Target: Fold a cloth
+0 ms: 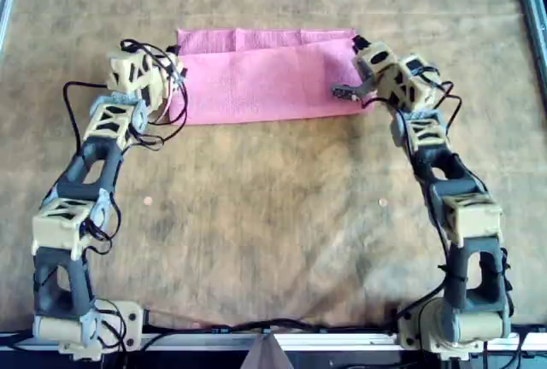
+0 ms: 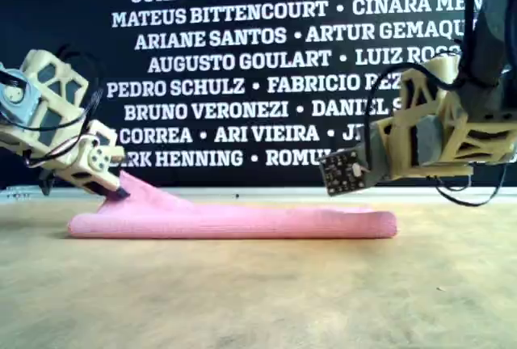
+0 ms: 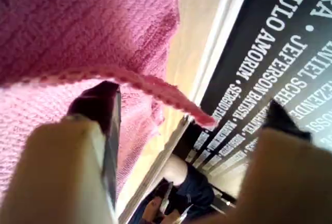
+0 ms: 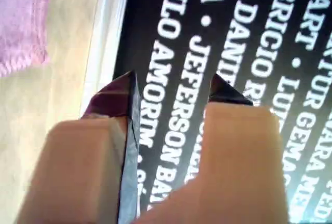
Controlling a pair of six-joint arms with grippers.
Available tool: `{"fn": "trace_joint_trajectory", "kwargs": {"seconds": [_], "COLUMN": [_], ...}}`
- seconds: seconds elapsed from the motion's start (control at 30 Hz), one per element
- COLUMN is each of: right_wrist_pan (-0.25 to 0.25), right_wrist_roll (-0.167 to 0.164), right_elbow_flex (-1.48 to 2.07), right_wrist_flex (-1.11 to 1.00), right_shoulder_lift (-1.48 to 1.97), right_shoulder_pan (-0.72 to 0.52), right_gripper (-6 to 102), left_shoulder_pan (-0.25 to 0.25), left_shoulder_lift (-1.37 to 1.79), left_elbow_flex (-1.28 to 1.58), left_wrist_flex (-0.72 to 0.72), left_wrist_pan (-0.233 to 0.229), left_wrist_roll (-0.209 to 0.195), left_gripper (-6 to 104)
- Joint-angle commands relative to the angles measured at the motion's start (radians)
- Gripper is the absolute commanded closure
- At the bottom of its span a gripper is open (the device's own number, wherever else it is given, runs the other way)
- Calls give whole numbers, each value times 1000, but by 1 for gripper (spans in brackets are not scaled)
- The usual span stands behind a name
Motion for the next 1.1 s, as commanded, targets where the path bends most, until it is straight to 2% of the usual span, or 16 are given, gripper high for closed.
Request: {"fn": "trace_joint_trajectory", "kwargs": {"seconds": [0.0,0.1,0.13,0.27,0.43,0.53,0.63,0.73,0.8,0.87,0.93,1.0,1.07], "right_wrist_pan": [-3,-3,-3,-5,-5,-5,-5,-5,-5,-5,-5,-5,-5], "right_wrist_roll": [-5,-5,-5,-5,-5,-5,-5,-5,-5,-5,-5,-5,-5], "right_elbow_flex": [-55,-55,-55,-55,-28,41,158,284,364,425,463,492,515], "right_wrist_flex": [-26,-26,-25,-20,-20,-20,-20,-20,-28,-34,-34,-34,-34], "right_shoulder_lift": [114,129,135,158,189,245,318,408,462,503,538,560,571], "right_shoulder_pan": [-20,-26,-28,-41,-51,-48,-37,-34,-32,-31,-32,-40,-48], "right_gripper": [40,40,40,40,40,40,40,40,40,40,40,40,40], "left_shoulder_pan": [11,17,14,5,2,-14,-77,-132,-153,-160,-187,-222,-242], "left_shoulder_lift": [52,55,58,149,298,337,324,301,210,114,31,-2,15], "left_elbow_flex": [-66,-63,-60,-40,6,-6,-9,-9,-18,-78,-153,-210,-247], "left_wrist_flex": [-28,-25,-18,5,155,232,282,285,255,190,135,126,127], "left_wrist_pan": [15,15,15,-2,-15,-95,-230,-304,-308,-321,-322,-325,-334], "left_wrist_roll": [5,-8,5,6,9,61,121,161,209,278,333,354,354], "left_gripper": [-3,-2,-2,-2,-2,-2,-2,-2,-2,-3,-3,-3,-3]}}
